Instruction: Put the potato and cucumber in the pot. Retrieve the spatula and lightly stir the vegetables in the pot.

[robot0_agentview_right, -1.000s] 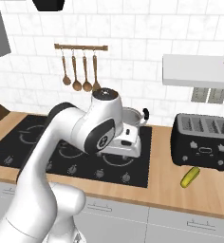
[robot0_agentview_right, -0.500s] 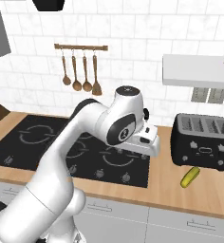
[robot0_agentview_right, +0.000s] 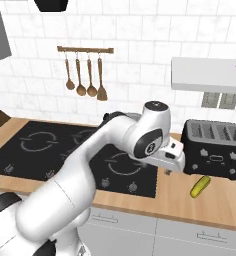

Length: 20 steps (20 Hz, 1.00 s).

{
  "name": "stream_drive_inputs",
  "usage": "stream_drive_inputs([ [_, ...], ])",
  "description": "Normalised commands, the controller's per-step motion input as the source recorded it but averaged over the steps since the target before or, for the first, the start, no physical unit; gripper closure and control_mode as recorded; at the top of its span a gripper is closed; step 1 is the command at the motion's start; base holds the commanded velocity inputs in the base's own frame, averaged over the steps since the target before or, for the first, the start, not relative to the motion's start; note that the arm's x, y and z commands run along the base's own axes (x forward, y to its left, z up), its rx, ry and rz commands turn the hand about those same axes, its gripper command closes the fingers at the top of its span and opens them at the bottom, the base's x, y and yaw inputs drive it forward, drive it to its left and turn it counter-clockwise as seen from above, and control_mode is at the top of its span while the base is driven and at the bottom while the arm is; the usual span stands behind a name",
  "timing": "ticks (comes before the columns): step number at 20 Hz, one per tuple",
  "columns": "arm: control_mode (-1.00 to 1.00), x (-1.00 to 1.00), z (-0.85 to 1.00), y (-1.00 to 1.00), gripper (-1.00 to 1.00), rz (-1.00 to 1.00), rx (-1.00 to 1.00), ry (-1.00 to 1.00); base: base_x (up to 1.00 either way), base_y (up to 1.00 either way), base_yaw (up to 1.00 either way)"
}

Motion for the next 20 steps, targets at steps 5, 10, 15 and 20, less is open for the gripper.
stream_drive_inputs([
  [5,-1.00,0.21,-0.17,-0.43,-1.00,0.00,0.00,0.03,0.00,0.00,0.00],
  [10,-1.00,0.17,-0.08,-0.50,-1.00,0.00,0.00,0.03,0.00,0.00,0.00],
  [15,-1.00,0.06,0.00,-0.37,-1.00,0.00,0.00,0.00,0.00,0.00,0.00],
  [20,-1.00,0.00,-0.05,-0.25,-1.00,0.00,0.00,0.00,0.00,0.00,0.00],
])
